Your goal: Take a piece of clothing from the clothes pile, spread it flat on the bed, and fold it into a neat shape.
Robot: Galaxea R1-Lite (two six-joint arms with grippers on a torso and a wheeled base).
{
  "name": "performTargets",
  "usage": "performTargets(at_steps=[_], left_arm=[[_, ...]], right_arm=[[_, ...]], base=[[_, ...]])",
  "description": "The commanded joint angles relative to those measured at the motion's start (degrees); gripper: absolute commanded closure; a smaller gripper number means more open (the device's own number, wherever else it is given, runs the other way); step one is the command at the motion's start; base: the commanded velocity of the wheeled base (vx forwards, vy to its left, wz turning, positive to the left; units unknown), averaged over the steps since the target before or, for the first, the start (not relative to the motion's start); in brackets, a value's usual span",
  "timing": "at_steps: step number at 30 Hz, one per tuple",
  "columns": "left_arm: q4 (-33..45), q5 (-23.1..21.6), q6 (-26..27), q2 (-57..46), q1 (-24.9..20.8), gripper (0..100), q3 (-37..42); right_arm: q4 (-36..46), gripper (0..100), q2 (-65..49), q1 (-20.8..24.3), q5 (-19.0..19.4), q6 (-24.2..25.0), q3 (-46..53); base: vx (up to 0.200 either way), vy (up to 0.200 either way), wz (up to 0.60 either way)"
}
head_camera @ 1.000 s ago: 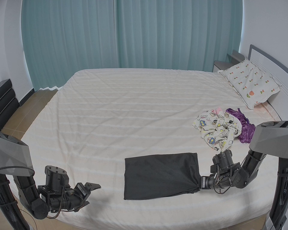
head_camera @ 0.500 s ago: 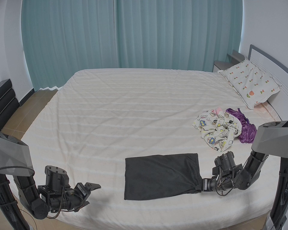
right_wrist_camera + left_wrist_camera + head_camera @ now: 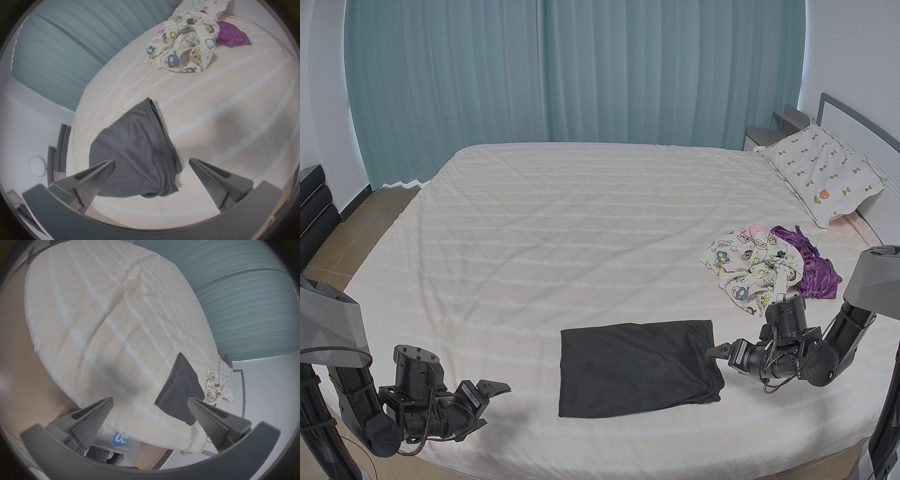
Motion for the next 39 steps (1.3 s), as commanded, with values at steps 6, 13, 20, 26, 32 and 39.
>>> performTargets(at_steps=[6, 13, 20, 26, 32, 39], left_arm=[[0.0, 0.1, 0.1, 0.1, -0.4, 0, -0.2], [0.0, 0.1, 0.1, 0.1, -0.4, 0, -0.2], [0.0, 0.2, 0.1, 0.1, -0.4, 0, -0.3], [-0.1, 3.3, 0.7, -0.6, -0.8, 0, -2.7], [0.7, 11.0, 9.7, 2.6, -0.2, 0, -12.5], [0.8, 11.6, 17.9, 13.2, 0.6, 0, -23.8]], right_arm=[[-9.7, 0, 2.8, -0.7, 0.3, 6.8, 3.1], [-10.4, 0, 3.3, -1.4, 0.4, 7.5, 3.7], [-10.4, 0, 2.9, -1.5, 0.3, 7.7, 3.8], [-10.9, 0, 2.6, -1.4, 0.3, 7.6, 4.4], [-17.6, 0, 3.5, -0.9, 0.2, 7.6, 7.2], [-20.3, 0, 4.5, -0.8, 0.1, 7.5, 8.6]], base=[[0.000, -0.167, 0.00], [0.000, -0.200, 0.00], [0.000, -0.200, 0.00], [0.000, -0.067, 0.00], [0.000, 0.000, 0.00], [0.000, 0.000, 0.00]])
